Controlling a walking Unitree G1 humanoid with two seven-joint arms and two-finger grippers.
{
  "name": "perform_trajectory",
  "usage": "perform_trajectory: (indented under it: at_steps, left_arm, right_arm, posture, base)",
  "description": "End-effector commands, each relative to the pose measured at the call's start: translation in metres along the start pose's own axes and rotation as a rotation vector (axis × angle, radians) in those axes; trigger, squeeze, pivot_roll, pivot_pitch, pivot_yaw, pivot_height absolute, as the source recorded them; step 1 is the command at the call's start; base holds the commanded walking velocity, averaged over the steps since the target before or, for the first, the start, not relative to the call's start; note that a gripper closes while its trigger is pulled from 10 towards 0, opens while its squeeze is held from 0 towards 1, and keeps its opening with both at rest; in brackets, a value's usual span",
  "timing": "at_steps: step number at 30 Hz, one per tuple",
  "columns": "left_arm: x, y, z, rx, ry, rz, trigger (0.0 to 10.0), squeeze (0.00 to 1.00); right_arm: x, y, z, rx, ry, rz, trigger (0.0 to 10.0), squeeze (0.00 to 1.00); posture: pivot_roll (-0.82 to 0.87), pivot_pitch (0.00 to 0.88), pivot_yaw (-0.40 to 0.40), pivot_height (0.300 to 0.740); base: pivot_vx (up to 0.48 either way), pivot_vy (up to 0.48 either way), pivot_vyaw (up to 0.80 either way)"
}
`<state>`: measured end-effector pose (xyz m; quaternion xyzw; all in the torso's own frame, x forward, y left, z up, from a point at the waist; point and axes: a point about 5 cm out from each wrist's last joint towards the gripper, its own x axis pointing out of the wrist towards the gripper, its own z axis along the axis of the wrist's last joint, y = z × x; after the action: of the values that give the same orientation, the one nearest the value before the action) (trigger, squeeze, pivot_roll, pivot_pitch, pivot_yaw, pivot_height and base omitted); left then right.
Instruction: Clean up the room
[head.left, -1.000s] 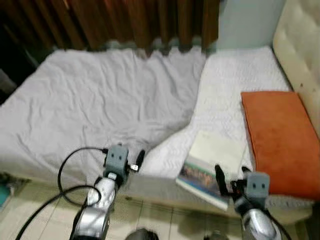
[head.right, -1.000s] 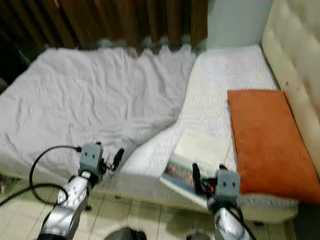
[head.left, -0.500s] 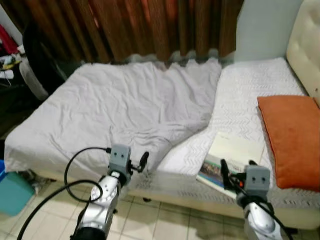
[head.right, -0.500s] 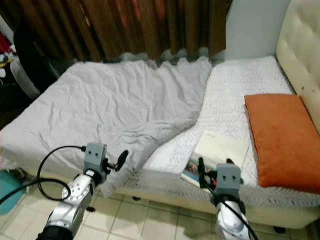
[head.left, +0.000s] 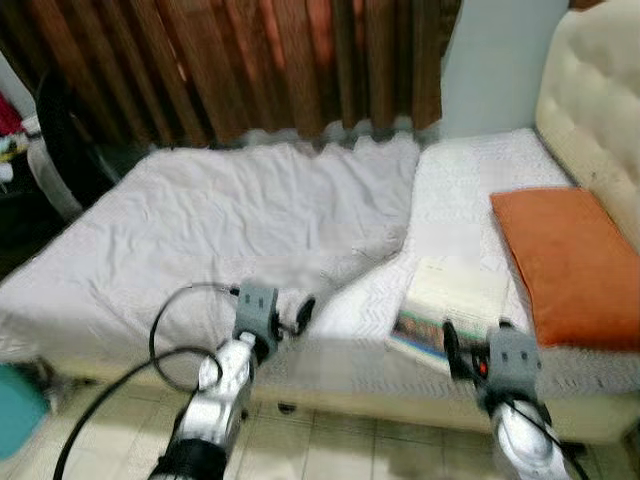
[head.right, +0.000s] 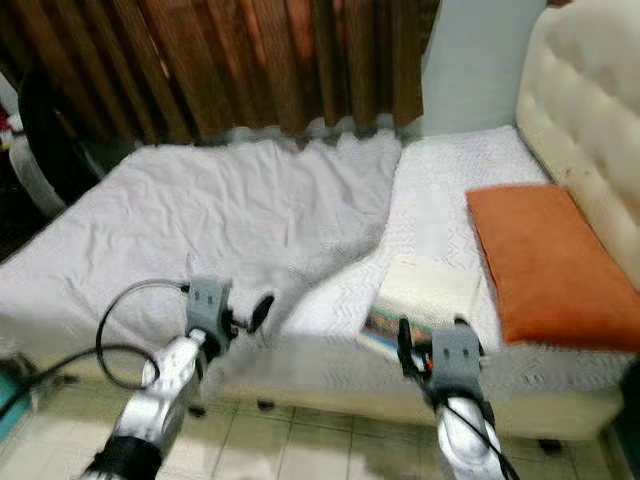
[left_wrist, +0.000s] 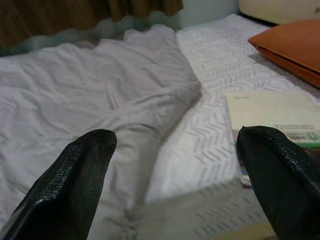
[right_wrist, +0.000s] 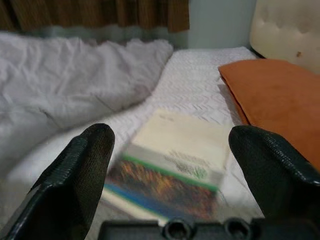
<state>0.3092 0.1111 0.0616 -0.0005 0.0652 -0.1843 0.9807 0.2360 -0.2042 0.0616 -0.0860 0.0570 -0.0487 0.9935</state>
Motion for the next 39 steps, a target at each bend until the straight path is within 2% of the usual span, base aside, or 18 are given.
perform_trajectory:
  at_steps: [1,3,6,7,8,9,11,16,21,28,33,39]
  left_arm:
    - [-0.005,0.003,-0.005,-0.004,-0.012,0.031,10.0,0.00]
    - [-0.013,0.000,-0.013,-0.014,-0.028,0.060,10.0,0.00]
    - [-0.021,-0.014,-0.028,-0.046,-0.001,0.078,10.0,0.00]
    - [-0.021,-0.014,-0.028,-0.046,-0.001,0.078,10.0,0.00]
    - [-0.021,-0.022,-0.031,-0.055,0.009,0.073,10.0,0.00]
    - [-0.021,-0.022,-0.031,-0.055,0.009,0.073,10.0,0.00]
    - [-0.021,-0.026,-0.031,-0.043,0.005,0.088,10.0,0.00]
    - [-0.027,-0.020,-0.028,-0.022,-0.020,0.128,10.0,0.00]
    - [-0.029,-0.019,-0.020,-0.016,-0.071,0.088,10.0,0.00]
    - [-0.026,-0.012,-0.015,0.034,-0.061,0.063,10.0,0.00]
    - [-0.023,-0.007,-0.012,0.044,-0.061,0.052,10.0,0.00]
    - [-0.023,-0.004,-0.011,0.008,-0.073,0.057,10.0,0.00]
  right_arm:
    - [-0.004,-0.002,-0.002,-0.032,0.015,0.024,10.0,0.00]
    - [-0.009,-0.009,-0.003,-0.082,0.029,0.056,10.0,0.00]
    - [-0.010,-0.017,-0.001,-0.166,0.021,0.127,10.0,0.00]
    - [-0.010,-0.017,-0.001,-0.166,0.021,0.127,10.0,0.00]
    - [-0.006,-0.021,-0.001,-0.183,0.033,0.156,10.0,0.00]
    - [-0.006,-0.021,-0.001,-0.183,0.033,0.156,10.0,0.00]
    - [0.007,-0.026,0.001,-0.158,0.052,0.186,10.0,0.00]
    - [0.019,-0.020,0.004,-0.128,0.054,0.222,10.0,0.00]
    - [0.029,-0.007,0.003,-0.098,0.045,0.241,10.0,0.00]
    - [0.040,0.004,0.000,-0.065,0.039,0.240,10.0,0.00]
    - [0.042,0.003,-0.003,-0.049,0.036,0.216,10.0,0.00]
    - [0.043,0.001,-0.006,-0.027,0.035,0.201,10.0,0.00]
  posture:
    - [-0.25,0.000,0.089,0.630]
    - [-0.25,0.015,0.021,0.620]
    - [-0.23,0.028,-0.057,0.610]
    - [-0.23,0.028,-0.057,0.610]
    - [-0.20,0.035,-0.105,0.610]
    - [-0.20,0.035,-0.105,0.610]
    - [-0.17,0.046,-0.143,0.610]
    - [-0.13,0.046,-0.148,0.610]
    - [-0.08,0.035,-0.135,0.610]
    - [-0.07,0.025,-0.066,0.610]
    - [-0.08,0.030,-0.047,0.610]
    - [-0.08,0.028,-0.028,0.610]
  base:
    - [0.000,0.000,0.00]
    - [0.000,0.000,0.00]
    - [0.000,0.000,0.00]
    - [0.000,0.000,0.00]
    - [0.000,0.000,0.00]
    - [0.000,0.000,0.00]
    - [0.000,0.000,0.00]
    - [0.000,0.000,0.00]
    - [0.000,0.000,0.00]
    - [0.000,0.378,-0.55]
    - [0.000,0.442,-0.77]
    - [0.000,0.442,-0.77]
